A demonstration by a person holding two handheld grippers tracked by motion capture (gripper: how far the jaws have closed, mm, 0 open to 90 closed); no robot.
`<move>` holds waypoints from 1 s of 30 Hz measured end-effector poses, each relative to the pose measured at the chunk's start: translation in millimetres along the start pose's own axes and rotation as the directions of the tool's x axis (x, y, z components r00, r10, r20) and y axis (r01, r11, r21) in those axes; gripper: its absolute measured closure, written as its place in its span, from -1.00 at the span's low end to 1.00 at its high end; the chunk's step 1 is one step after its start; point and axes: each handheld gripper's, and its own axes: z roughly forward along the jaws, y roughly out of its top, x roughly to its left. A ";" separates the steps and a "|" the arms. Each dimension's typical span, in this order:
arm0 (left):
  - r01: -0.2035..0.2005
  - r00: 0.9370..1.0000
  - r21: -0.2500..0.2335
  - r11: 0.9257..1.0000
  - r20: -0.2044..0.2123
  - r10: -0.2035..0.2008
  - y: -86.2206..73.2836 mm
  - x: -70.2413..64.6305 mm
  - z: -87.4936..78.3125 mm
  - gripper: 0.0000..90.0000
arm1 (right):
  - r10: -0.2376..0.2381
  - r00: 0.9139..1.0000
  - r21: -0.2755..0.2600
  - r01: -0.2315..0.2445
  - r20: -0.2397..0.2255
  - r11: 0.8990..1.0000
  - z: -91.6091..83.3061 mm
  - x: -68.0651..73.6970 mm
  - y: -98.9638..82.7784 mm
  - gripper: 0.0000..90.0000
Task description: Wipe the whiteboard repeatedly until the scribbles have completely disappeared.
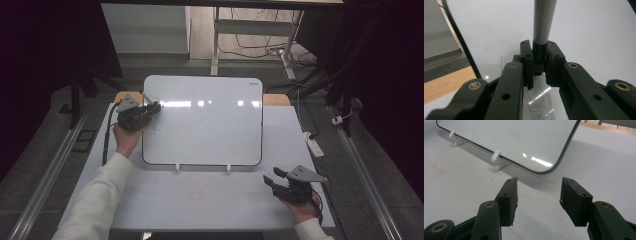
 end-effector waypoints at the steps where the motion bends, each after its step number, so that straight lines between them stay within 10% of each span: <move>1: 0.014 1.000 -0.005 1.000 -0.020 -0.014 4.7 5.6 -1.0 0.72 | 0.000 1.000 -0.001 0.000 0.001 1.000 0.0 0.0 0.1 0.05; 5: 0.046 0.999 -0.007 0.999 -0.029 -0.046 11.7 16.1 -0.8 0.72 | -0.001 1.000 -0.007 0.002 0.004 1.000 -1.4 0.0 1.0 0.05; 15: -0.034 0.995 0.026 0.999 0.096 0.031 -18.1 -29.6 7.2 0.72 | 0.000 1.000 -0.003 0.000 0.001 1.000 -1.3 -0.1 -0.2 0.05; 23: 0.052 0.998 -0.013 0.999 0.034 -0.052 -17.3 2.6 -8.3 0.72 | 0.001 1.000 -0.005 -0.001 0.005 1.000 -1.7 -0.8 -0.2 0.05; 30: -0.062 0.994 0.030 0.998 0.092 0.059 -30.6 -33.3 -0.9 0.72 | -0.005 1.000 0.004 0.005 -0.002 1.000 1.3 0.7 -0.7 0.05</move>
